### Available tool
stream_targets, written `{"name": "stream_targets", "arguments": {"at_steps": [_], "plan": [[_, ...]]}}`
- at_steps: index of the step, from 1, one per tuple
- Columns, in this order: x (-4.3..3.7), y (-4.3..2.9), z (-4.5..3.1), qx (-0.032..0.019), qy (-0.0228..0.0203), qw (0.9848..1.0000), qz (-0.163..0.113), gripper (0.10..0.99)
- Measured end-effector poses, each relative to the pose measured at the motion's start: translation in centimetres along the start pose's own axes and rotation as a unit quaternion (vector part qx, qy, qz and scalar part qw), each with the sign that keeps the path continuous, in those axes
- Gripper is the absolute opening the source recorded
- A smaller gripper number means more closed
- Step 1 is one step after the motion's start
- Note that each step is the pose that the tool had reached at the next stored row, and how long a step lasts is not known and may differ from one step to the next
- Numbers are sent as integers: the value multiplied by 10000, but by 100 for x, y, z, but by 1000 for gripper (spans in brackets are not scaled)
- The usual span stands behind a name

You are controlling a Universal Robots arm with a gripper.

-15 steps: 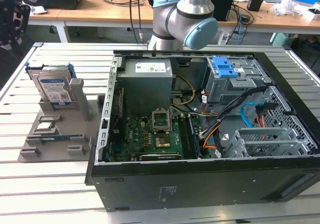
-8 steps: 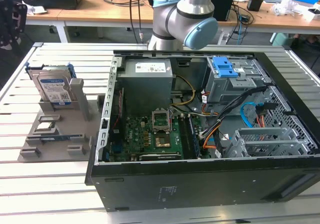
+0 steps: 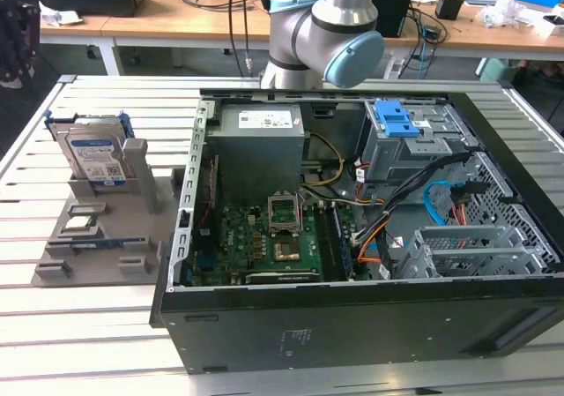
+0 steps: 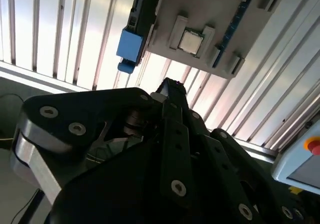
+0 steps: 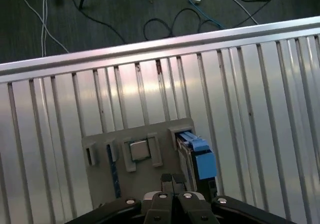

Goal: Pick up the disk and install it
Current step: 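Pick up the disk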

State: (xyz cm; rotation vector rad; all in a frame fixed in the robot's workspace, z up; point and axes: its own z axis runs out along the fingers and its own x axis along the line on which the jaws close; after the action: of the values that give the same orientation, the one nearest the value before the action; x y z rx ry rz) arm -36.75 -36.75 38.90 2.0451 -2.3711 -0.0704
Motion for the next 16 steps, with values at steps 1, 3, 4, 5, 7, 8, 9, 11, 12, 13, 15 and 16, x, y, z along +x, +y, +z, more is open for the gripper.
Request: {"name": "stream_targets", "arguments": {"at_steps": [1, 3, 4, 5, 7, 8, 9, 11, 12, 13, 15, 16], "plan": [[0, 0, 0, -1, 2, 10000, -61, 106], [0, 0, 0, -6, 12, 9996, -298, 106], [0, 0, 0, -9, 17, 9991, -419, 106], [0, 0, 0, -11, 21, 9986, -522, 106], [0, 0, 0, -14, 26, 9978, -657, 106], [0, 0, 0, -17, 31, 9970, -770, 106], [0, 0, 0, -19, 36, 9960, -889, 106], [0, 0, 0, -22, 41, 9948, -1016, 106], [0, 0, 0, -24, 44, 9939, -1100, 106], [0, 0, 0, -25, 46, 9933, -1152, 106], [0, 0, 0, -29, 53, 9914, -1306, 106], [0, 0, 0, -30, 56, 9903, -1385, 106]]}}
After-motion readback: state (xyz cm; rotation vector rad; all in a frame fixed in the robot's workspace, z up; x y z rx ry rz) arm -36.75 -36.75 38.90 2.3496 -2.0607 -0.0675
